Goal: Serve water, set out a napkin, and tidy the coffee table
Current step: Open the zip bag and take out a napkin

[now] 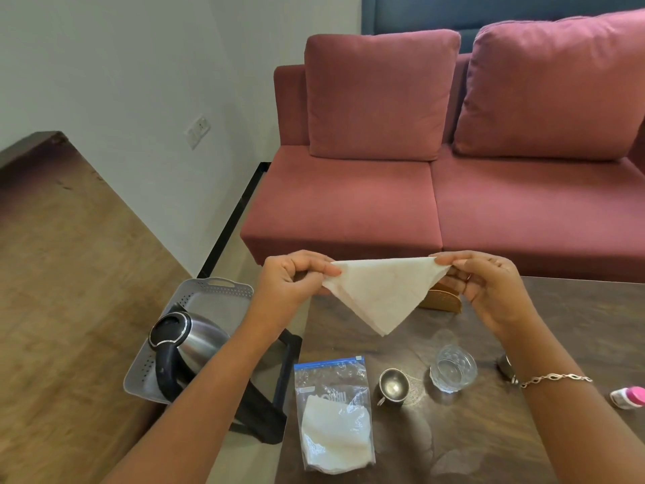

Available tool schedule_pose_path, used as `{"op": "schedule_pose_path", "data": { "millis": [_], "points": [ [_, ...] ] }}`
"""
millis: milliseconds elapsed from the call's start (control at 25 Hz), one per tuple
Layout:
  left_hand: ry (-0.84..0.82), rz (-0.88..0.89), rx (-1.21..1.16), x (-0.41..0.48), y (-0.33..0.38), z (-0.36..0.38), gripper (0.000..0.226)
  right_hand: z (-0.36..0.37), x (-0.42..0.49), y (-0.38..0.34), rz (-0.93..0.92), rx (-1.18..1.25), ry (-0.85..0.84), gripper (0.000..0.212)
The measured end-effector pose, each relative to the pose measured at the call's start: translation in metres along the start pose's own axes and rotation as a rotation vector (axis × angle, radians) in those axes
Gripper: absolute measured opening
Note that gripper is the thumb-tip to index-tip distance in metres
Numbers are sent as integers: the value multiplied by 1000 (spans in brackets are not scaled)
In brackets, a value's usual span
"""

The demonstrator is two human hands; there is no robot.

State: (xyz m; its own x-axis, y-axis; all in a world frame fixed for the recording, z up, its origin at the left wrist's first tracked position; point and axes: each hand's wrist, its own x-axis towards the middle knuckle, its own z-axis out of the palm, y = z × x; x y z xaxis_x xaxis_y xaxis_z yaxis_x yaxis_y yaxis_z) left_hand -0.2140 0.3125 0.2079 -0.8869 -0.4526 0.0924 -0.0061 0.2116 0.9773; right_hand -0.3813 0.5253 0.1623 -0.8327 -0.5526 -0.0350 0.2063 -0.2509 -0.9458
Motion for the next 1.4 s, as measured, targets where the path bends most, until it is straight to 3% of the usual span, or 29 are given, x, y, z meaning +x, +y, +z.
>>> {"op": "schedule_pose_path", "data": {
  "millis": [80, 280, 360, 440, 560, 680, 800, 920, 1080, 1320, 1400],
  "points": [
    [-13, -18, -22, 0, 5, 0, 11, 5, -1, 0, 38, 57, 13, 8],
    [-103, 8, 128, 9, 4, 4, 7, 6, -6, 10, 59, 116, 83, 50],
    [-161, -36, 146, 12, -2, 4, 12, 8, -9, 6, 1, 88, 103, 48],
    [-229, -108, 177, 16, -10, 2, 20, 13, -11, -3, -72, -42, 120, 34],
    [-339, -148, 329, 19, -24, 5, 43, 27, -16, -16, -154, -299, 39, 41],
    [-447, -117, 376, 19, -28, 18, 40, 45, -20, -20, -177, -585, -62, 43],
    [-564, -103, 307, 19, -29, 32, 47, 60, -23, -24, -174, -765, -165, 43],
    [-617, -172, 83, 17, -29, 36, 43, 74, -24, -28, -160, -786, -193, 43],
    [-535, -284, -71, 10, -31, 37, 25, 82, -21, -31, -105, -637, -166, 43],
    [-258, -479, -420, 5, -44, 37, 14, 56, -42, 7, 125, -305, 240, 9],
    [-198, -522, -489, 4, -48, 37, 13, 57, -57, 18, 207, -194, 282, 13]
  ]
}}
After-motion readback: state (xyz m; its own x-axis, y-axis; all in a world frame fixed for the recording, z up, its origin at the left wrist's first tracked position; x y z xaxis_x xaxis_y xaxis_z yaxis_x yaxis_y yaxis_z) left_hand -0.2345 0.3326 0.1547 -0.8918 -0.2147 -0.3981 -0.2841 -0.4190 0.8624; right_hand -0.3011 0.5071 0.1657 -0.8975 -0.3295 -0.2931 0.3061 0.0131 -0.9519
